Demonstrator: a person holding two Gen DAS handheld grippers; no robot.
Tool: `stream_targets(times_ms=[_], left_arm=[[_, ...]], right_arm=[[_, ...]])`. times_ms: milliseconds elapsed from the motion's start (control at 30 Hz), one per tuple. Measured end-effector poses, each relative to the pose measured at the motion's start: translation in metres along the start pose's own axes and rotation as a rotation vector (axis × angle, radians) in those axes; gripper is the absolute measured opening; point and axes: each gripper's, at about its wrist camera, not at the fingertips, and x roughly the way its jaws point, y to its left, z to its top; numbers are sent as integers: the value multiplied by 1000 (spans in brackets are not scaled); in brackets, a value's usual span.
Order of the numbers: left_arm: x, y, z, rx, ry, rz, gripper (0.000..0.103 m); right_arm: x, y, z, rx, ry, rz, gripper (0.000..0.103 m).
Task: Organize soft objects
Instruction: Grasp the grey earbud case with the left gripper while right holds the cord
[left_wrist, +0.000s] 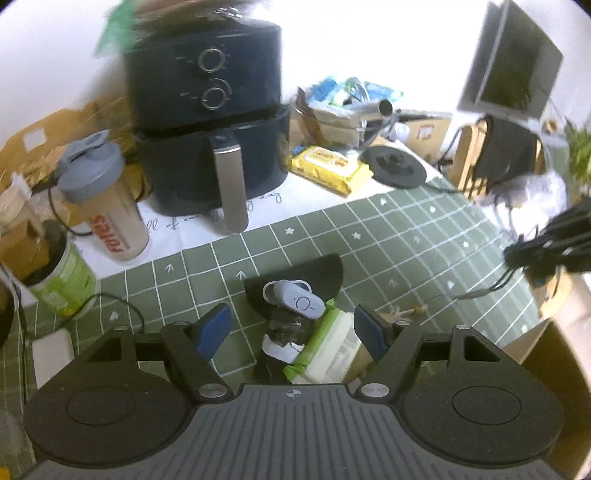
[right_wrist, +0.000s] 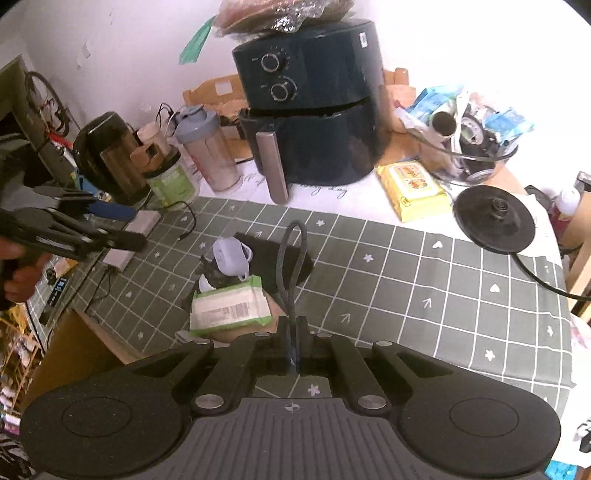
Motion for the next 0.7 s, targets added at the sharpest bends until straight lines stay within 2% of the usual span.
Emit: stream_targets(times_ms=[333,700], left_arm=[[41,-12,-1,188,39,12,72],[87,-28,1,393,85,57,72]], right_arm=[[-21,1,-18,57,-33,-49,5],[-36,-5,-40,167,-52,-89,5]])
